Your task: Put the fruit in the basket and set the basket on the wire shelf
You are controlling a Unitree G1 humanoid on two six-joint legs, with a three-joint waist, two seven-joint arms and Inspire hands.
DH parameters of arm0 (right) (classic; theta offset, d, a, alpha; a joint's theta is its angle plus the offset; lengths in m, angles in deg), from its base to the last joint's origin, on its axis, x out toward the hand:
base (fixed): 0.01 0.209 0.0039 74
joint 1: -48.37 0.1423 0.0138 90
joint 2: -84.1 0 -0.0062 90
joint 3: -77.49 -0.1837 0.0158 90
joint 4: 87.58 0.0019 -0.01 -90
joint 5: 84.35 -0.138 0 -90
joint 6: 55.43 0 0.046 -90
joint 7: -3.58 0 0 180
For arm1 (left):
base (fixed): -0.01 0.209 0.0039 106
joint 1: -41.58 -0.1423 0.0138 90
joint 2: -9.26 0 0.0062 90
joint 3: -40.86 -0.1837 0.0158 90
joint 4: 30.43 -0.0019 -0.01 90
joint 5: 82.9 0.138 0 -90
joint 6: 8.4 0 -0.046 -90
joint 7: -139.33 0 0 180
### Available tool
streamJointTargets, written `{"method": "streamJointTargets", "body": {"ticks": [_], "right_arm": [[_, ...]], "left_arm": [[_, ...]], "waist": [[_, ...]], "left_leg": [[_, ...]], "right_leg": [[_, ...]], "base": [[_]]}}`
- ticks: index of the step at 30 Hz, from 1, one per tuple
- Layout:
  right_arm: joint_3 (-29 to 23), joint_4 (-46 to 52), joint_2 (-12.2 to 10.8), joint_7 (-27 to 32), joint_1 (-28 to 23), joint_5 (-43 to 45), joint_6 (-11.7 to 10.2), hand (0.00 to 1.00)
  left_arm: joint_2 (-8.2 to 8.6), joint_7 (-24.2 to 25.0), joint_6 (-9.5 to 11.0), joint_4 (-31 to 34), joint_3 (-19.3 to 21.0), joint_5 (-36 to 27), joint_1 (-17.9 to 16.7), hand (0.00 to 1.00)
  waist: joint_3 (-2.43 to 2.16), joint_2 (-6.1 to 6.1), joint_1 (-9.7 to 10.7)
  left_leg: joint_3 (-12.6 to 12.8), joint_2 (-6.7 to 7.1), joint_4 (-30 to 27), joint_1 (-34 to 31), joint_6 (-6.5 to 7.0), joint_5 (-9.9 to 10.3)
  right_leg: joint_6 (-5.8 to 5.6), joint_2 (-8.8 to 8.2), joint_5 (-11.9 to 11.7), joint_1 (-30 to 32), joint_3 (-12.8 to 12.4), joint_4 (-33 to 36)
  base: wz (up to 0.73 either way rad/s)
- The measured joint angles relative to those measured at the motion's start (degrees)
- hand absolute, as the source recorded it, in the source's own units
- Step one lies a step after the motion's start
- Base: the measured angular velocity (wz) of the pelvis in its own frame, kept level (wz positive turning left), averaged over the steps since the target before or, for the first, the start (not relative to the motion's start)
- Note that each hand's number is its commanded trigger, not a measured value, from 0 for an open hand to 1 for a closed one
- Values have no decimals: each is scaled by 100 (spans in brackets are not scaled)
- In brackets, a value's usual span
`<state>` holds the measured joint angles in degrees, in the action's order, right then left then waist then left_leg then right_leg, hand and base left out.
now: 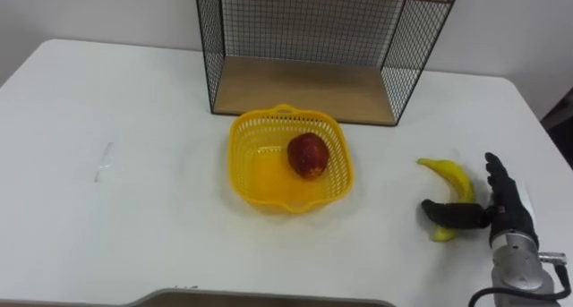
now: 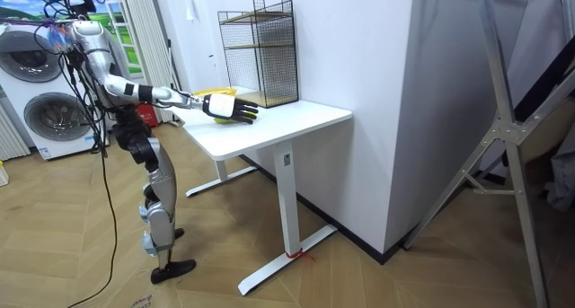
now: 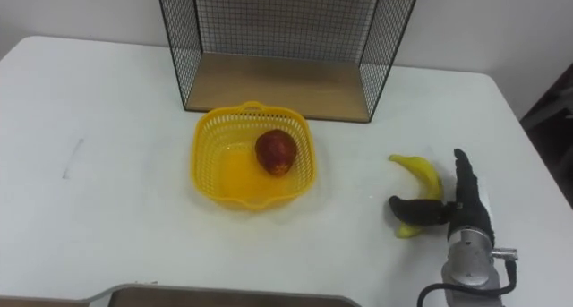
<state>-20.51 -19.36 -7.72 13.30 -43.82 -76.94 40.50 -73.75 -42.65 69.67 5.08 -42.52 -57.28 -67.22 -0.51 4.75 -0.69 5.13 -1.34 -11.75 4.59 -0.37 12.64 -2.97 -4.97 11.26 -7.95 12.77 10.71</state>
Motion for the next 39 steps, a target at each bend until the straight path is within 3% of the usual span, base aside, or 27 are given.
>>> {"method": "streamJointTargets", "body": {"ticks": [4,5,7,12,18,22,31,39], "right_arm": [[2,-1,0,-120,0,42,47,0],[2,-1,0,-125,0,48,47,7],[0,-11,1,-179,0,165,46,100],[-6,-212,7,-278,82,709,-45,100],[8,-728,240,-300,425,1800,-83,100],[-12,-914,372,-291,509,2229,11,100],[-12,-935,347,-351,483,2230,41,100],[-17,-759,319,-313,430,2231,45,100]], "left_arm": [[3,-1,-24,0,-2,-4,4,0],[5,-1,-24,0,-2,-4,4,0],[14,-1,-29,1,-2,-1,2,0],[59,-1,-48,59,-10,0,-10,0],[39,-1,-48,120,-10,1,36,0],[39,0,-43,237,-10,6,52,0],[9,-2,-19,262,-9,1,94,0],[1,-2,6,258,0,4,152,0]], "waist": [[-3,10,-21],[0,6,-29],[4,0,-34],[10,0,17],[12,1,15],[9,6,-105],[26,107,-115],[21,69,-128]], "left_leg": [[1,0,2,4,0,0],[1,0,2,4,0,0],[0,0,-2,4,0,0],[-36,-1,-66,-10,0,3],[-130,-3,-171,-51,-1,10],[-201,-2,-193,-82,-4,8],[-207,1,-202,-83,-4,9],[-184,1,-195,-84,-4,8]], "right_leg": [[0,0,0,-4,3,0],[0,0,0,-4,3,0],[0,1,0,-10,3,-2],[2,0,-1,-41,16,4],[9,-2,-6,-89,116,6],[9,5,-5,-102,176,4],[11,6,-7,-105,168,4],[13,5,-8,-80,132,9]], "base": [[0],[0],[0],[3],[9],[8],[0],[-1]]}}
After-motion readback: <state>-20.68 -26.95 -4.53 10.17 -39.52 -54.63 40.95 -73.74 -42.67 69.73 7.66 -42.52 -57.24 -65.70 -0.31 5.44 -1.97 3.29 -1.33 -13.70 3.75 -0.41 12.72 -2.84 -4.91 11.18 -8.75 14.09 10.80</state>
